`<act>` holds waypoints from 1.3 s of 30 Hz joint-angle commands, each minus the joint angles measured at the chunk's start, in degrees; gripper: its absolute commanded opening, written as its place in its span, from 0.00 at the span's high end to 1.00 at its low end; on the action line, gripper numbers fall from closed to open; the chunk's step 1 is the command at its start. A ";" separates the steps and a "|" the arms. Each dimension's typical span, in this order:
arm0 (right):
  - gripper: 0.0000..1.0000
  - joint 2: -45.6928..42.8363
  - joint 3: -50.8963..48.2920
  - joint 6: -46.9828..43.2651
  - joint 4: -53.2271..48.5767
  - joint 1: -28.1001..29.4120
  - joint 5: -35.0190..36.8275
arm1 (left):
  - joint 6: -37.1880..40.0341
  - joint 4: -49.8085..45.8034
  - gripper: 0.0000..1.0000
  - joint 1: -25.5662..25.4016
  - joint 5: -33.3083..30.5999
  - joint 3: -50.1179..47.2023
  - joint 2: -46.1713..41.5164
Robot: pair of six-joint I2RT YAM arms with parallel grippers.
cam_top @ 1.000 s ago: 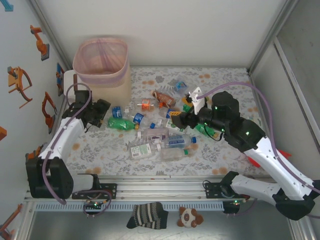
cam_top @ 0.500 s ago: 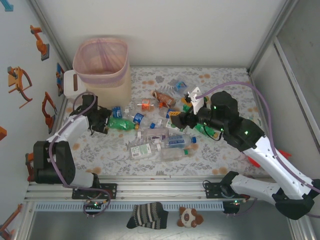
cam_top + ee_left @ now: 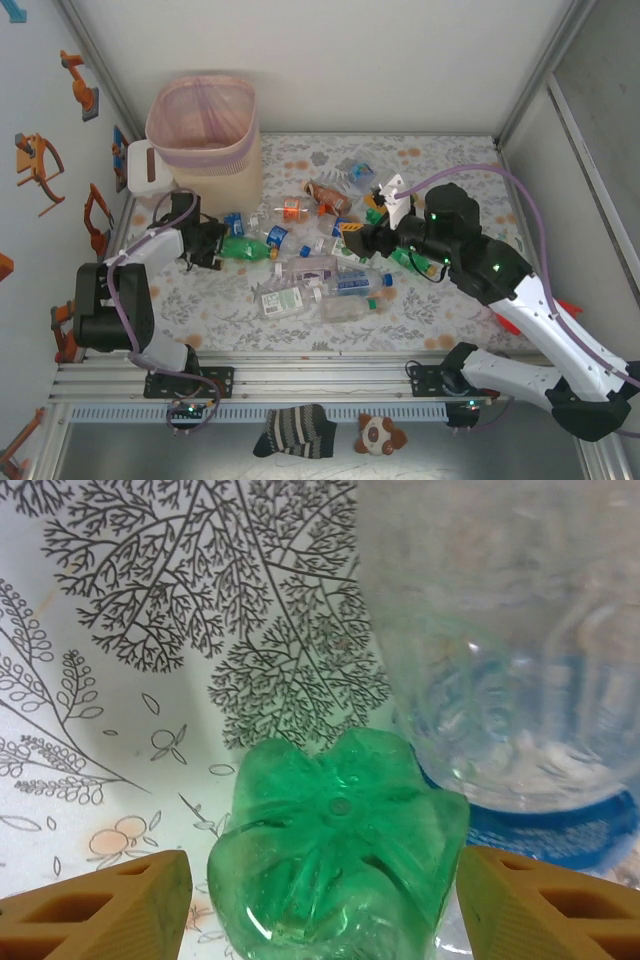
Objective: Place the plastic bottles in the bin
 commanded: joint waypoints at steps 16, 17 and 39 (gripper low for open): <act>0.22 -0.90 -0.15 -0.65 0.84 0.42 1.10 | -1.97 1.90 0.39 0.09 0.65 -2.86 2.00; 0.22 -0.92 -0.16 -0.60 0.92 0.42 1.10 | -1.97 1.78 0.40 0.15 0.60 -2.84 1.78; 0.22 -0.76 -0.57 -0.47 1.52 0.42 0.40 | 5.51 -7.02 0.46 1.36 -7.09 -1.10 -18.56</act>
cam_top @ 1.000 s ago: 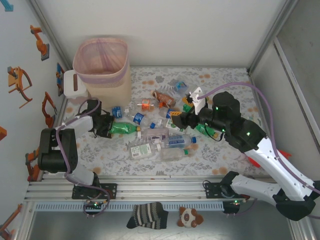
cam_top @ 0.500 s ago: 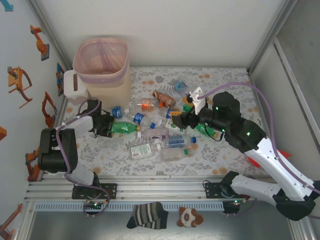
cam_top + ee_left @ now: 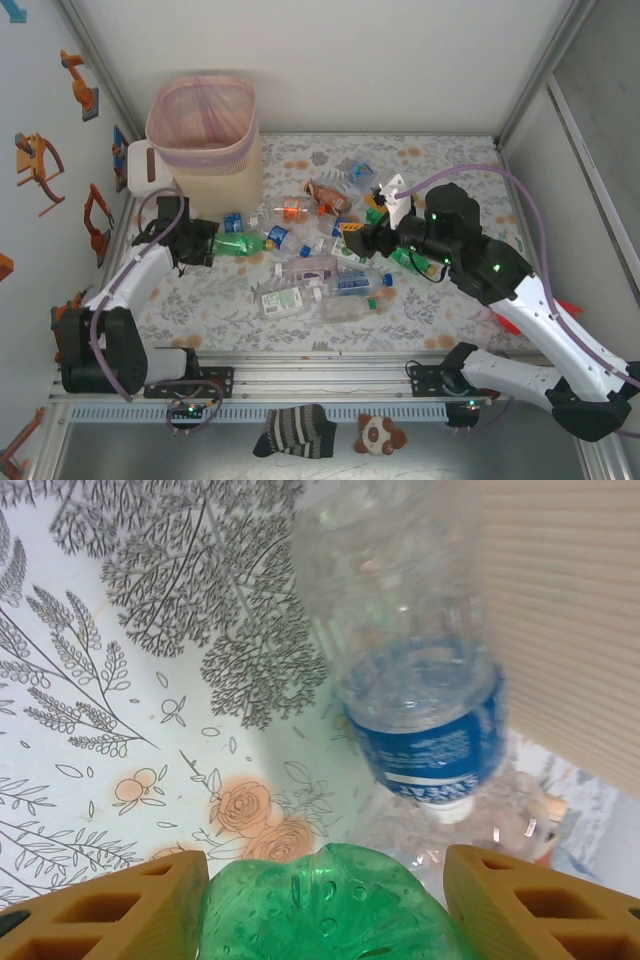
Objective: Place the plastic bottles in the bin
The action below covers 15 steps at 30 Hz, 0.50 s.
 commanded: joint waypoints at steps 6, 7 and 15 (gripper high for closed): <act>0.22 -0.54 -0.88 -0.21 2.16 0.42 -0.15 | 14.00 -1.80 0.52 1.23 -4.94 2.50 -9.71; 0.22 -0.53 -0.96 -0.16 2.27 0.38 -0.18 | 16.26 -1.34 0.55 1.24 -4.89 2.87 -10.71; 0.22 -0.09 -0.90 -0.30 2.55 0.40 -0.20 | 33.51 0.50 0.62 1.33 -2.86 8.74 -14.62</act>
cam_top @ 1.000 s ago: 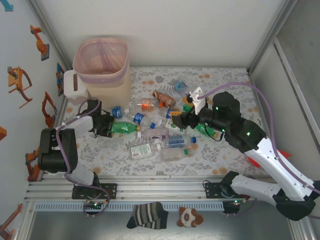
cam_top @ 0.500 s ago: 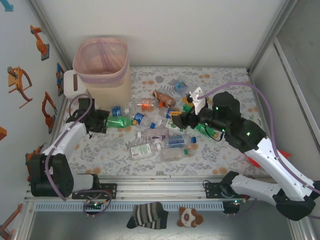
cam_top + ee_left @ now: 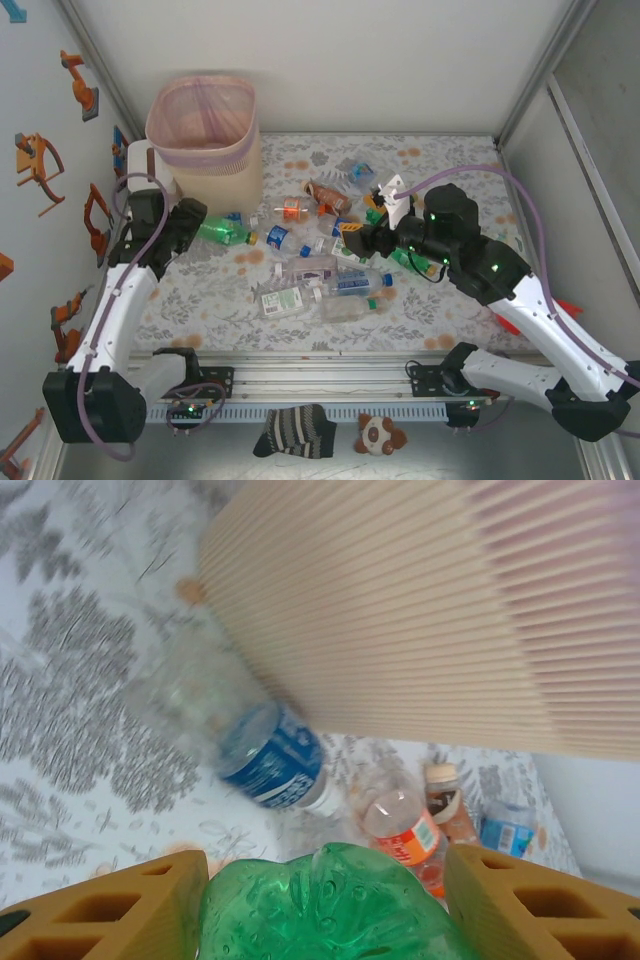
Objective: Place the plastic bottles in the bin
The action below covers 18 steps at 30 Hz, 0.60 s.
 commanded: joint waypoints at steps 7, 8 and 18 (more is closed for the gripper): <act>0.22 0.33 0.44 -0.66 1.68 0.39 -0.07 | 24.36 3.90 0.58 0.28 7.09 10.38 -1.06; 0.22 0.39 0.46 -0.59 1.68 0.44 -0.07 | 26.68 3.90 0.57 0.33 9.28 12.04 -0.27; 0.22 1.21 2.41 -0.58 0.93 0.44 0.02 | 39.79 -1.71 0.55 0.28 12.84 30.44 9.49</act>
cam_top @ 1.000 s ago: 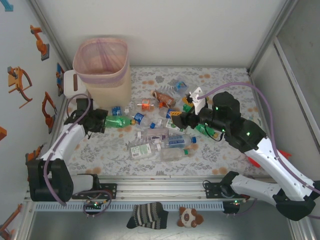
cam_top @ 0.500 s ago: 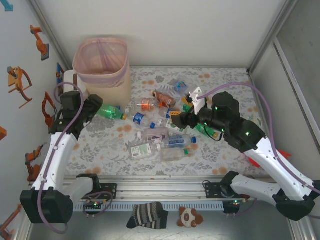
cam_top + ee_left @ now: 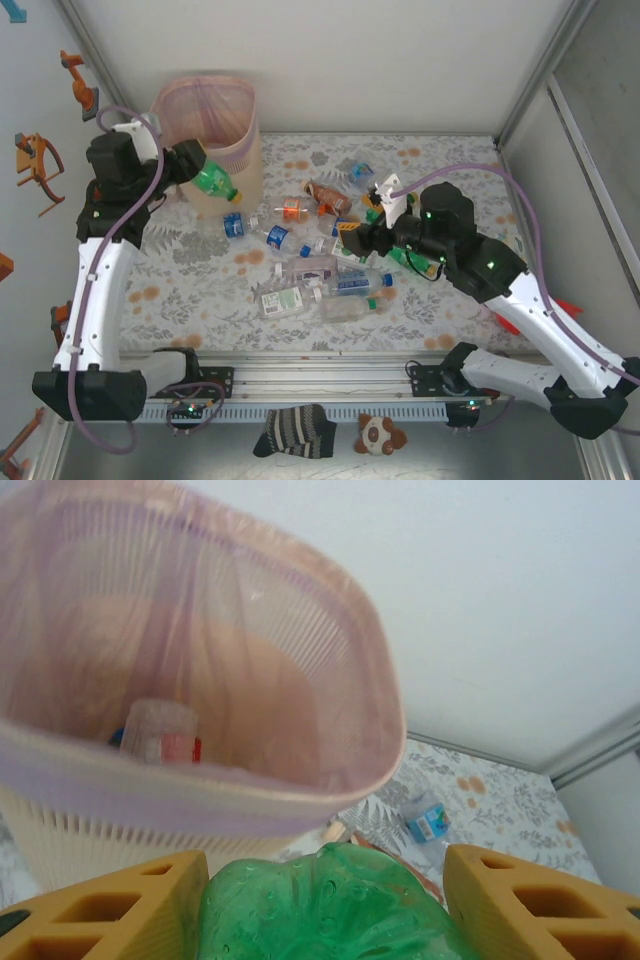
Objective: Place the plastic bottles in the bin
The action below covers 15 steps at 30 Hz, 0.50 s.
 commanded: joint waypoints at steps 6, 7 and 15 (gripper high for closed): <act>0.23 0.97 4.68 -0.84 -1.63 0.41 0.03 | 10.97 -0.55 0.55 0.28 -0.28 12.85 6.74; 0.23 0.87 4.68 -0.92 -1.57 0.43 0.11 | 11.69 -0.28 0.55 0.28 -0.89 14.36 7.79; 0.23 0.34 4.77 -0.39 -0.93 0.45 0.23 | 15.98 3.21 0.59 0.28 -3.55 23.74 16.09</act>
